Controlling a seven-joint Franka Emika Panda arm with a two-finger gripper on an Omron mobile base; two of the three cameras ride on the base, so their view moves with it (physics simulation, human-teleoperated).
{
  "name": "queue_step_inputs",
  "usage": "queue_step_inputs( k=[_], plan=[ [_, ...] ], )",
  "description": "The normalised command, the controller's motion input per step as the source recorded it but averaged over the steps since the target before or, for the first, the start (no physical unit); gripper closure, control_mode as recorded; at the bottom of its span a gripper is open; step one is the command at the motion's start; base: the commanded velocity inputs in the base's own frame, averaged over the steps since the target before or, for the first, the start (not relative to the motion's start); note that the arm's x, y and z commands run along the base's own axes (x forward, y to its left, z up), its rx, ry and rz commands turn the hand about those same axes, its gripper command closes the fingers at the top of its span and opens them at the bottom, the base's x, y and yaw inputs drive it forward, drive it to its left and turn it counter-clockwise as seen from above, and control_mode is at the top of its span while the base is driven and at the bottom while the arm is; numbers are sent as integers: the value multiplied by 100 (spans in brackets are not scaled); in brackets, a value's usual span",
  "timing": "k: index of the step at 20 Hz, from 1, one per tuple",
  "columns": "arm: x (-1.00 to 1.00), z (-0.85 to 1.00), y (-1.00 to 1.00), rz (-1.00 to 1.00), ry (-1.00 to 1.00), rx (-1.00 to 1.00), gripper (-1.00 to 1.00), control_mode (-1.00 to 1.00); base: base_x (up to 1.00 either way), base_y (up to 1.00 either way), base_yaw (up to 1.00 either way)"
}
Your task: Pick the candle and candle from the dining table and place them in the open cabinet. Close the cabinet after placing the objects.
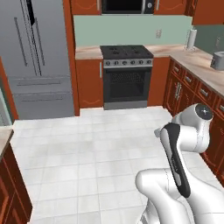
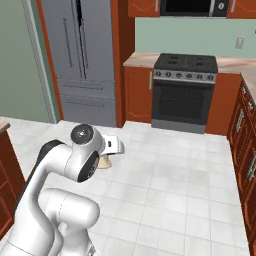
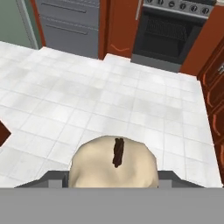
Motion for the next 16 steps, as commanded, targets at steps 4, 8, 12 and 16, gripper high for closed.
queue_step_inputs(
  k=[4, 8, 12, 16],
  plan=[
    [0, 0, 0, 0, 0, 0, 100, 100, 100, 0, -6],
    [0, 0, 0, 0, 0, 0, 100, 100, 100, 0, -6],
    [0, 0, 0, 0, 0, 0, 100, 100, 100, 0, -14],
    [0, 0, 0, 0, 0, 0, 100, 100, 100, 2, -37]
  ],
)
